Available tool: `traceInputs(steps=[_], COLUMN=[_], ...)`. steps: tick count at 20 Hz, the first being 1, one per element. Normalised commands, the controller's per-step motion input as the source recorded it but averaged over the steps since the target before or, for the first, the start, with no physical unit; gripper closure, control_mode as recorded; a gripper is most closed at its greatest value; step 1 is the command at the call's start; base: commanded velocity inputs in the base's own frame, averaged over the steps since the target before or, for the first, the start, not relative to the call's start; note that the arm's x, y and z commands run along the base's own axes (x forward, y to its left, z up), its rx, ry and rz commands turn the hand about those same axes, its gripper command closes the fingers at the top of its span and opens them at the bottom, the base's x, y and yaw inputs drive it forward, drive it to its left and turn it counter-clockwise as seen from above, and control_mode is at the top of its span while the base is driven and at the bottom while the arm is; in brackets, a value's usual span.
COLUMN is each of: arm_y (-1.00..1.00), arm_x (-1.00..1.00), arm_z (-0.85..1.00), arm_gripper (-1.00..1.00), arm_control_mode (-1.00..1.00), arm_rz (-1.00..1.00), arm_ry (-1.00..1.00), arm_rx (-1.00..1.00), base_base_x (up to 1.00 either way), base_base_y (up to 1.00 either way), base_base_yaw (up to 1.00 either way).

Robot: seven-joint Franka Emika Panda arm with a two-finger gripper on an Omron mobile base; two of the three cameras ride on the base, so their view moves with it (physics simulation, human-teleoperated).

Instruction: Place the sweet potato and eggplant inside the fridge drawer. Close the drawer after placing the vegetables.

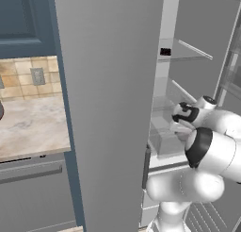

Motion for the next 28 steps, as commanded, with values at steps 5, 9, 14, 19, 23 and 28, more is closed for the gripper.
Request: traceInputs(steps=[5, 9, 14, 19, 23, 28], arm_y=[0.00, 0.21, 0.18, 0.00, 0.00, 0.14], arm_x=[-0.74, 0.20, 0.43, 0.01, -0.18, -0.28], arm_z=[0.27, 0.11, -0.08, -0.38, -0.44, -0.44], arm_gripper=[1.00, 1.00, 1.00, 1.00, 1.00, -1.00], arm_control_mode=[-1.00, -1.00, -1.00, -1.00, -1.00, -1.00], arm_rz=[0.01, 0.00, 0.00, 0.00, 0.01, 0.00], arm_ry=[0.00, 0.13, 0.17, 0.06, 0.02, 0.01], arm_rx=[0.00, 0.00, 0.00, 0.00, 0.00, -0.01], base_base_x=[0.00, 0.00, 0.00, 0.00, 0.00, 0.00], base_base_y=[0.00, 0.00, 0.00, 0.00, 0.00, 0.00], base_base_yaw=[0.00, 0.00, 0.00, 0.00, 0.00, 0.00])
